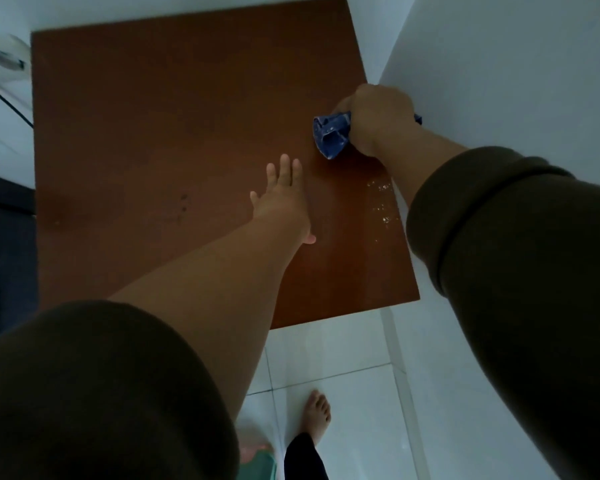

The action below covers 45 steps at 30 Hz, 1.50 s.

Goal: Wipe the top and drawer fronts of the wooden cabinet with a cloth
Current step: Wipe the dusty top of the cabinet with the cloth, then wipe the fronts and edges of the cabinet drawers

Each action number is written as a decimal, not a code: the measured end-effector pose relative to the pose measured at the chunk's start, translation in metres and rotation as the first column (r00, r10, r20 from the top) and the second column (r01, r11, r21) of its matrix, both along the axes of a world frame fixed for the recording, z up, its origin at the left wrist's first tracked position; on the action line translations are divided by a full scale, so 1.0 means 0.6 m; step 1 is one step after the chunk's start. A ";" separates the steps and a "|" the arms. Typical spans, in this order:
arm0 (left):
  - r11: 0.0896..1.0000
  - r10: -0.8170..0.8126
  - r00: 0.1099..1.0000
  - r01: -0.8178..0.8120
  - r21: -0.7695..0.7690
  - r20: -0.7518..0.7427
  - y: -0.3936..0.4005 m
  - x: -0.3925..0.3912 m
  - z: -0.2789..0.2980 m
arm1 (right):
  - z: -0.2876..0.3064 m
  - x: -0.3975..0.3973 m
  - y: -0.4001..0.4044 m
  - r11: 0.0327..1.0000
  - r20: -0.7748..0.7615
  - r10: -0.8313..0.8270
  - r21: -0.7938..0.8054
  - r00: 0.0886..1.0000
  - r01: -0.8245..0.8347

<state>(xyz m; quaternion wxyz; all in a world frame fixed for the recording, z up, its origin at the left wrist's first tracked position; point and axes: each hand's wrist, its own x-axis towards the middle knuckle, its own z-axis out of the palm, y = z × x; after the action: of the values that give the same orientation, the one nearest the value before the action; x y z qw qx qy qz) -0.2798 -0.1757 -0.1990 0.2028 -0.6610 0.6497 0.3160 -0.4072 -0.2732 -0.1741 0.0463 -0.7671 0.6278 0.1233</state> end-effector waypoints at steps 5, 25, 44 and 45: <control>1.000 -0.011 1.000 0.011 -0.023 0.017 0.003 0.001 0.005 | 0.000 -0.028 0.109 0.999 0.062 0.013 0.030 0.998 -0.015; 0.983 0.005 0.999 -0.013 -0.180 -0.048 0.102 0.024 -0.013 | 0.009 -0.034 0.446 0.983 0.100 -0.132 0.144 0.986 0.117; 0.783 -0.571 0.816 0.508 -0.358 -0.091 0.098 -0.004 0.014 | -0.076 -0.072 0.520 0.305 0.765 -0.633 0.385 -0.117 0.871; 0.768 -0.586 0.805 0.515 -0.381 -0.094 0.096 -0.019 0.011 | -0.086 -0.077 0.519 0.327 0.786 -0.605 0.387 -0.123 0.862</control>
<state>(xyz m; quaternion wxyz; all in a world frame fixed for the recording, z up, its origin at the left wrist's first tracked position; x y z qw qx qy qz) -0.2914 -0.1178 -0.1921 0.1020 -0.4282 0.8768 0.1933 -0.4534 0.0383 -0.2256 0.3084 -0.2099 0.8345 -0.4055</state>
